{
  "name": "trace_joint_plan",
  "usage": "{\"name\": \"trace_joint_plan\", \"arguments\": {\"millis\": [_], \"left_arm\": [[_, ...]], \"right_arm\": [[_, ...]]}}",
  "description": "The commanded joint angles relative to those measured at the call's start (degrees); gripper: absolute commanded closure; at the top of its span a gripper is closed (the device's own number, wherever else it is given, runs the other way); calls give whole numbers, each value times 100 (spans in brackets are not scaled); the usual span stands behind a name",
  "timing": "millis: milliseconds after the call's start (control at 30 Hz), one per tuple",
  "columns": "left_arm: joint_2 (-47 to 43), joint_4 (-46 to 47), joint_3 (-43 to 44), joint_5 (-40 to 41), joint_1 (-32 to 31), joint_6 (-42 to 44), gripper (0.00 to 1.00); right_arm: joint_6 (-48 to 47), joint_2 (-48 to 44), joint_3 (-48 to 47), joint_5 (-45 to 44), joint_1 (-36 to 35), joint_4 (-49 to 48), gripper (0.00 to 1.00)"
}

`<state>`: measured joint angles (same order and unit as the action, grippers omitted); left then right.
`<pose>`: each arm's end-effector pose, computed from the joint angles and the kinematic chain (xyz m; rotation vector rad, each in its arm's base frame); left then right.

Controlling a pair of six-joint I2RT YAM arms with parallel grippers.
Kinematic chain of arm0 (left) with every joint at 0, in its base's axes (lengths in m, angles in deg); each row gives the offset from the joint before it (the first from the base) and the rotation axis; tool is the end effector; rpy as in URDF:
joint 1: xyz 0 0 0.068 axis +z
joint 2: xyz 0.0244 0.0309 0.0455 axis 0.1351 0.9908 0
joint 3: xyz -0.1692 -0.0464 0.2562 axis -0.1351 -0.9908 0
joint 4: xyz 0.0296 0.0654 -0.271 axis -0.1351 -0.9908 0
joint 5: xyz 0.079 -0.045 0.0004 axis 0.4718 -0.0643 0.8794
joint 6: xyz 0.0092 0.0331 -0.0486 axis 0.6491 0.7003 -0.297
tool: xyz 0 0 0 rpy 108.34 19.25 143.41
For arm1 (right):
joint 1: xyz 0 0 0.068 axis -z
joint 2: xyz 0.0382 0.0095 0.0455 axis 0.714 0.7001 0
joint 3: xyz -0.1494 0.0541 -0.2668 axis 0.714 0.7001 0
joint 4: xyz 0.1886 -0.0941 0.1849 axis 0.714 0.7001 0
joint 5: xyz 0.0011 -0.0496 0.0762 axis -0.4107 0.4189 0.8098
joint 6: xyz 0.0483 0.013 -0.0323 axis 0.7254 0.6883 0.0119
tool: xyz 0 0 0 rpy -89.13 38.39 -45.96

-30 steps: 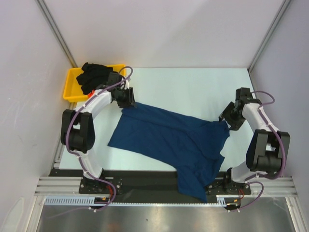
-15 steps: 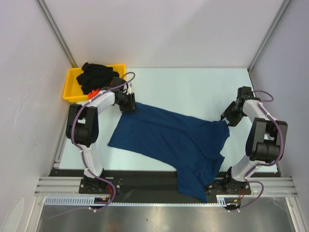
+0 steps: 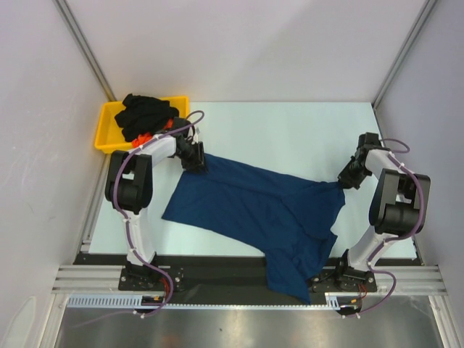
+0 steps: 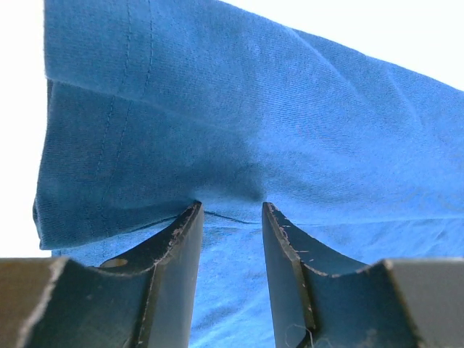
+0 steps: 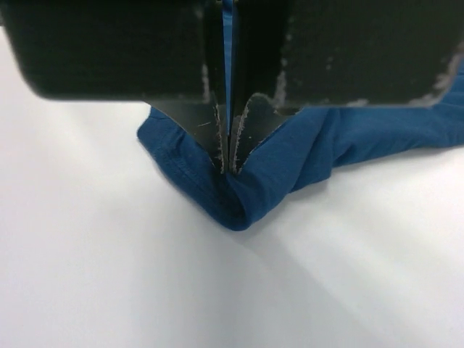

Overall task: Fold and stack the t-shirts
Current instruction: Fold the tshirt

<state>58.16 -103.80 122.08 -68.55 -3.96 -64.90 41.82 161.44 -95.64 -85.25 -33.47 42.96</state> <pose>0.4357 -0.1036 0.1776 -0.0735 2.8026 -0.5462 0.3484 -0.0719 0.1938 0.9198 2.6960 0.1411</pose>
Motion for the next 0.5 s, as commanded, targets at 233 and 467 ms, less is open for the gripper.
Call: {"name": "trace_joint_plan", "arguments": {"millis": [233, 467], "left_arm": [[-179, -12, 90, 97, -14, -68, 56], [-469, -284, 336, 185, -23, 108, 55]], "right_arm": [[-82, -544, 112, -448, 135, 223, 100], [-397, -605, -502, -859, 21, 1048, 68]]}}
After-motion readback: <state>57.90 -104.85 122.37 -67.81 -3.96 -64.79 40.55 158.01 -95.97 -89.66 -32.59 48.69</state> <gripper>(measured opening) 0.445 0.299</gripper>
